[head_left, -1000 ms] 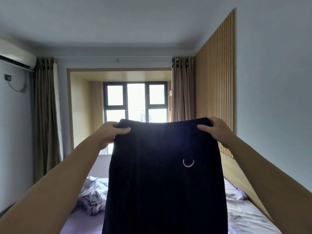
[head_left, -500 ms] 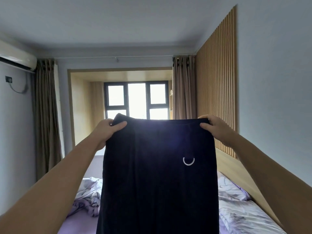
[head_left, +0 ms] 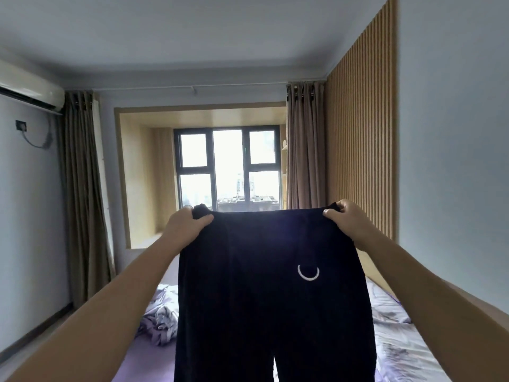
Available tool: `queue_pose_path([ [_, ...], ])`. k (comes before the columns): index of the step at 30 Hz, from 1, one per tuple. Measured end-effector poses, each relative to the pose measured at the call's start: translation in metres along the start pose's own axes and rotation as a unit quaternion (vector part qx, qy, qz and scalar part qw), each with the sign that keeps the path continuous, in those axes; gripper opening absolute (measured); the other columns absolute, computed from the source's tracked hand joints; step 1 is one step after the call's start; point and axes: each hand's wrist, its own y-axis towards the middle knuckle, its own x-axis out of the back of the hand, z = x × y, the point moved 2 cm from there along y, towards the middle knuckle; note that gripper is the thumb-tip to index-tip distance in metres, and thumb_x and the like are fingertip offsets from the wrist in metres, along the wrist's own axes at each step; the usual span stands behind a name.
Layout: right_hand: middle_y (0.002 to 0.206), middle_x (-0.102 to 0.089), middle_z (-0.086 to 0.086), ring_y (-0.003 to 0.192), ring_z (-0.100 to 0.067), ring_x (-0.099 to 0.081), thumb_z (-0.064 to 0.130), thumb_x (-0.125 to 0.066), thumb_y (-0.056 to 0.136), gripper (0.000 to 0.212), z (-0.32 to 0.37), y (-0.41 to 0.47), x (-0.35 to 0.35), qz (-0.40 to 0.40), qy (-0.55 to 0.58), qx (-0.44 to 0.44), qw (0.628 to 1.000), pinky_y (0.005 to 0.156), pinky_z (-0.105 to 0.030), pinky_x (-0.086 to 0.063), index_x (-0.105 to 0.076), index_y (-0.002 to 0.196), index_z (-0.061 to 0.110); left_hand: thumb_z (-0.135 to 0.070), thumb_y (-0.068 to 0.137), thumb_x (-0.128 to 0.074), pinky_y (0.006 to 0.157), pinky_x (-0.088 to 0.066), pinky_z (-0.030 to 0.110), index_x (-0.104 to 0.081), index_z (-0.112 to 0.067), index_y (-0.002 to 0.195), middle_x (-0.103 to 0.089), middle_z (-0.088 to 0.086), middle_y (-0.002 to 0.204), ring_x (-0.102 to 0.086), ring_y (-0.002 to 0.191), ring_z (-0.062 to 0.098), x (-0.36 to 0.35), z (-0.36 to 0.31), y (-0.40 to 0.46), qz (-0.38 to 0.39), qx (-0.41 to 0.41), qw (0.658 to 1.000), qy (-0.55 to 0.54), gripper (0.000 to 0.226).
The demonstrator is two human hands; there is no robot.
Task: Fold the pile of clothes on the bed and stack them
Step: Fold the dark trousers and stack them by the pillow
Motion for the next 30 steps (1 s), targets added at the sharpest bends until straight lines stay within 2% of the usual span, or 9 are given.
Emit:
queue_pose_path([
  [4,0.087,-0.06,-0.01,0.068,-0.019,-0.058,0.018,-0.061,0.089,0.033,0.0,-0.008,-0.027,0.012,0.164,-0.093,0.982,0.046,-0.025,-0.044,-0.051,0.117,0.003,-0.033,0.086,-0.068,0.085,-0.053,0.042,-0.053,-0.006,0.114,-0.062,0.009,0.108,-0.06,0.097,0.025,-0.028,-0.007,-0.017,-0.009,0.051,0.983,-0.178,0.042],
  [6,0.079,-0.06,-0.009,0.056,-0.014,-0.059,0.013,-0.065,0.088,0.035,0.007,-0.019,-0.04,0.047,0.246,-0.103,0.963,0.042,-0.023,-0.043,-0.05,0.117,-0.001,-0.036,0.084,-0.071,0.074,-0.053,0.034,-0.051,-0.009,0.112,-0.062,0.005,0.103,-0.061,0.092,0.021,-0.042,-0.014,-0.027,0.015,0.075,0.962,-0.263,0.044],
  [10,0.083,-0.066,-0.01,0.058,-0.012,-0.068,0.008,-0.07,0.085,0.036,0.031,-0.047,-0.071,0.134,0.316,-0.07,0.937,0.049,-0.022,-0.051,-0.05,0.113,-0.001,-0.028,0.08,-0.076,0.071,-0.057,0.035,-0.062,-0.009,0.101,-0.07,0.01,0.098,-0.068,0.088,0.026,-0.065,-0.029,-0.047,0.043,0.059,0.937,-0.342,0.032],
  [15,0.097,-0.068,-0.011,0.08,-0.021,-0.072,0.014,-0.076,0.079,0.039,0.042,-0.07,-0.102,0.149,0.243,-0.003,0.959,0.066,-0.03,-0.059,-0.051,0.109,0.011,-0.016,0.083,-0.073,0.085,-0.056,0.047,-0.061,0.0,0.112,-0.07,0.02,0.103,-0.07,0.093,0.033,-0.079,-0.033,-0.068,0.136,0.044,0.912,-0.385,0.035],
  [18,0.096,-0.07,-0.011,0.082,-0.021,-0.072,0.011,-0.074,0.081,0.031,0.038,-0.076,-0.105,0.16,0.225,0.018,0.961,0.069,-0.03,-0.06,-0.056,0.106,0.01,-0.007,0.088,-0.064,0.073,-0.058,0.035,-0.066,-0.003,0.109,-0.072,0.017,0.098,-0.071,0.089,0.029,-0.076,-0.026,-0.07,0.164,0.014,0.919,-0.359,0.022],
  [23,0.103,-0.069,-0.015,0.092,-0.022,-0.069,0.012,-0.06,0.093,0.02,0.037,-0.081,-0.111,0.161,0.245,0.047,0.955,0.076,-0.026,-0.058,-0.063,0.112,0.007,-0.016,0.088,-0.059,0.063,-0.052,0.023,-0.068,-0.014,0.093,-0.07,0.005,0.086,-0.069,0.079,0.014,-0.071,-0.019,-0.068,0.177,0.007,0.921,-0.348,0.01],
  [26,0.107,-0.071,-0.011,0.1,-0.019,-0.068,0.011,-0.046,0.099,0.024,0.041,-0.079,-0.112,0.205,0.301,0.019,0.931,0.08,-0.025,-0.056,-0.065,0.115,0.008,-0.029,0.081,-0.075,0.072,-0.057,0.028,-0.065,-0.017,0.106,-0.072,0.005,0.096,-0.07,0.087,0.018,-0.066,-0.022,-0.067,0.149,-0.017,0.936,-0.318,0.03],
  [28,0.108,-0.071,-0.004,0.102,-0.014,-0.067,0.008,-0.047,0.098,0.025,0.04,-0.077,-0.109,0.203,0.284,0.038,0.936,0.082,-0.023,-0.055,-0.066,0.114,0.013,-0.018,0.083,-0.073,0.08,-0.057,0.033,-0.063,-0.013,0.111,-0.071,0.008,0.102,-0.069,0.091,0.021,-0.062,-0.022,-0.064,0.105,-0.034,0.953,-0.284,0.03],
  [30,0.11,-0.069,0.002,0.105,-0.013,-0.064,0.007,-0.054,0.094,0.023,0.03,-0.072,-0.106,0.151,0.219,0.08,0.961,0.085,-0.022,-0.053,-0.065,0.112,0.017,-0.01,0.089,-0.065,0.083,-0.057,0.035,-0.062,-0.011,0.115,-0.07,0.009,0.106,-0.068,0.095,0.023,-0.056,-0.021,-0.06,0.101,-0.03,0.954,-0.282,0.026],
])
